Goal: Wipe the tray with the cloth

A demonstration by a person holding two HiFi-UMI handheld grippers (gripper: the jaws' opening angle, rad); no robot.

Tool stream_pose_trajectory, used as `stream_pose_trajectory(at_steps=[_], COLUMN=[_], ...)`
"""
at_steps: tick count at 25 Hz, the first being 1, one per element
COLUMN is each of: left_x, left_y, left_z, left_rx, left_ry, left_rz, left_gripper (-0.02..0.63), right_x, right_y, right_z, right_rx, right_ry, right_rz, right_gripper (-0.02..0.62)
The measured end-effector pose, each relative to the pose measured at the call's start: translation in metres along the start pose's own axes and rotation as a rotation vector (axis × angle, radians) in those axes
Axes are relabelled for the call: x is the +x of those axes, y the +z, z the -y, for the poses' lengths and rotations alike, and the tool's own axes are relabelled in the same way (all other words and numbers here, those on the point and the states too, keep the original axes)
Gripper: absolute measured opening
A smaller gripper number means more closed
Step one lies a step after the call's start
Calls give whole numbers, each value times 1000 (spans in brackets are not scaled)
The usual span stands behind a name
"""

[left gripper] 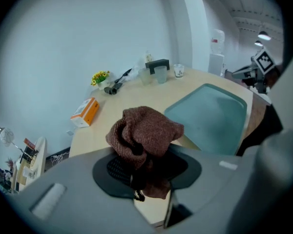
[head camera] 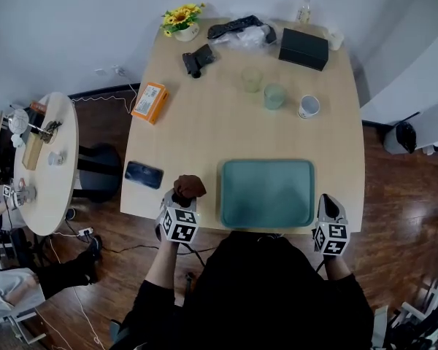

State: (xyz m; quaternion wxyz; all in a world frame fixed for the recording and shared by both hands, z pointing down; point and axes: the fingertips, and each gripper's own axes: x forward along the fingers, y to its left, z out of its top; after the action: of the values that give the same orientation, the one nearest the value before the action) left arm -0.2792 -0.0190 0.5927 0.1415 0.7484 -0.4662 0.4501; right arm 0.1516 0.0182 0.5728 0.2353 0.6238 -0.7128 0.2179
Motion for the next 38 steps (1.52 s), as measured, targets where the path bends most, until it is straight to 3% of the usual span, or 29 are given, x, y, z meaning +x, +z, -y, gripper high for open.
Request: stream_pose_trajectory(at_steps=[10, 17, 19, 21, 25, 28, 33, 38], left_x=[58, 63, 63, 58, 28, -13, -112, -178], left_y=[-50, -57, -56, -52, -36, -5, 120, 206], left_z=[13, 15, 12, 11, 7, 0, 13, 60], left_rx=[-49, -87, -108, -120, -122, -163, -245, -209], left_ry=[-53, -68, -62, -58, -56, -48, -113, -198], left_rz=[-163, -153, -143, -124, -65, 46, 503, 805], left_gripper=[126, 130, 167, 275, 323, 331, 324, 298], right_x=[-1, -4, -3, -4, -5, -11, -38, -82], right_y=[-5, -8, -7, -5, 0, 11, 60, 138], right_z=[0, -1, -3, -5, -4, -3, -7, -25], right_rx=[10, 11, 18, 20, 14, 23, 60, 57], right_ry=[7, 12, 20, 29, 30, 30, 58, 105], right_rz=[-9, -9, 1, 15, 23, 41, 157, 337], right_gripper=[2, 2, 2, 2, 2, 2, 2, 2])
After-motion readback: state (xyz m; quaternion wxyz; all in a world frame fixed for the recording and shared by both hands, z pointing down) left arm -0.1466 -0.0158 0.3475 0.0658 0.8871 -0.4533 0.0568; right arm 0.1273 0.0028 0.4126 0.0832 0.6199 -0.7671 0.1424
